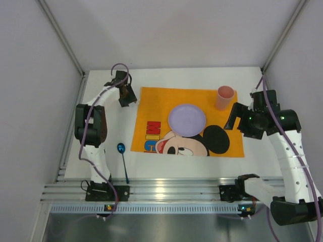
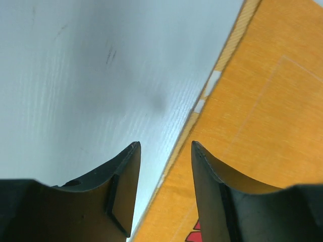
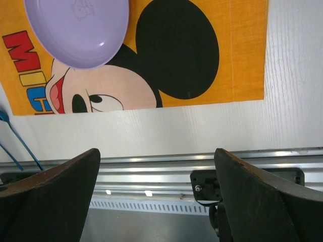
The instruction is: Set the dinner table for one person
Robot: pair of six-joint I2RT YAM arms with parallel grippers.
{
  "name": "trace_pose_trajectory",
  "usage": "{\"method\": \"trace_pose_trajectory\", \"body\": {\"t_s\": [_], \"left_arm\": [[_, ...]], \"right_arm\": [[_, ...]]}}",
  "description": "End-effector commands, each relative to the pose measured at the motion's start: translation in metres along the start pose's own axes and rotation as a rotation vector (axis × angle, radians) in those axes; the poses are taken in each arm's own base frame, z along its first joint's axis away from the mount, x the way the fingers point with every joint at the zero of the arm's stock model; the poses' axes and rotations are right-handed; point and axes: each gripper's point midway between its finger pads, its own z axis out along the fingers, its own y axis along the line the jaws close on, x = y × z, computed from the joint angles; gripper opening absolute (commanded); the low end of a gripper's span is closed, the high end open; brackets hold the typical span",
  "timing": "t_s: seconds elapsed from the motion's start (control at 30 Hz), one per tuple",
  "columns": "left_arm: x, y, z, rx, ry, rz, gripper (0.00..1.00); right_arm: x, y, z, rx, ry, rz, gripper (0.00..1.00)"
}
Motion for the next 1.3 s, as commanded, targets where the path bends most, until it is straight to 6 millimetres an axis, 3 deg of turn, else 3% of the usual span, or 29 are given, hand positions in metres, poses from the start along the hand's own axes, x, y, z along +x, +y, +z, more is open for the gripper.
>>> {"method": "trace_pose_trajectory", "body": {"t_s": [0.0,0.33,0.5,0.6,0.63,0.77,1.0,1.13,1.27], "left_arm": [[0.02,-0.009,0.022,0.066,0.098,0.068,0.48],[0.046,-0.016,0.05,0.147,0.184,0.065,0.44],[0.06,-0.019,0.057,0.18,0.233,0.061,0.36],[0.069,-0.019,0.061,0.193,0.262,0.058,0.22],[0.069,-0.02,0.062,0.196,0.264,0.056,0.04],[0.064,-0.014,0.059,0.16,0.247,0.038,0.0],[0.049,0.028,0.037,0.077,0.194,-0.015,0.0],[0.057,0.055,0.024,0.04,0.199,-0.037,0.0],[0.06,0.062,0.012,0.028,0.191,-0.023,0.0]], "right_arm": [[-0.003,0.002,0.003,0.006,0.003,-0.009,0.95],[-0.011,0.007,0.018,0.012,0.034,0.012,0.95],[-0.013,0.007,0.022,0.02,0.038,0.016,0.95],[-0.014,0.007,0.023,0.019,0.039,0.014,0.95],[-0.014,0.007,0.024,0.021,0.04,0.013,0.95],[-0.015,0.007,0.026,0.02,0.039,0.007,0.95],[-0.014,0.008,0.026,0.008,0.033,-0.003,0.95],[-0.011,0.007,0.028,0.001,0.031,-0.009,0.95],[-0.004,0.005,0.03,-0.008,0.038,-0.014,0.95]]}}
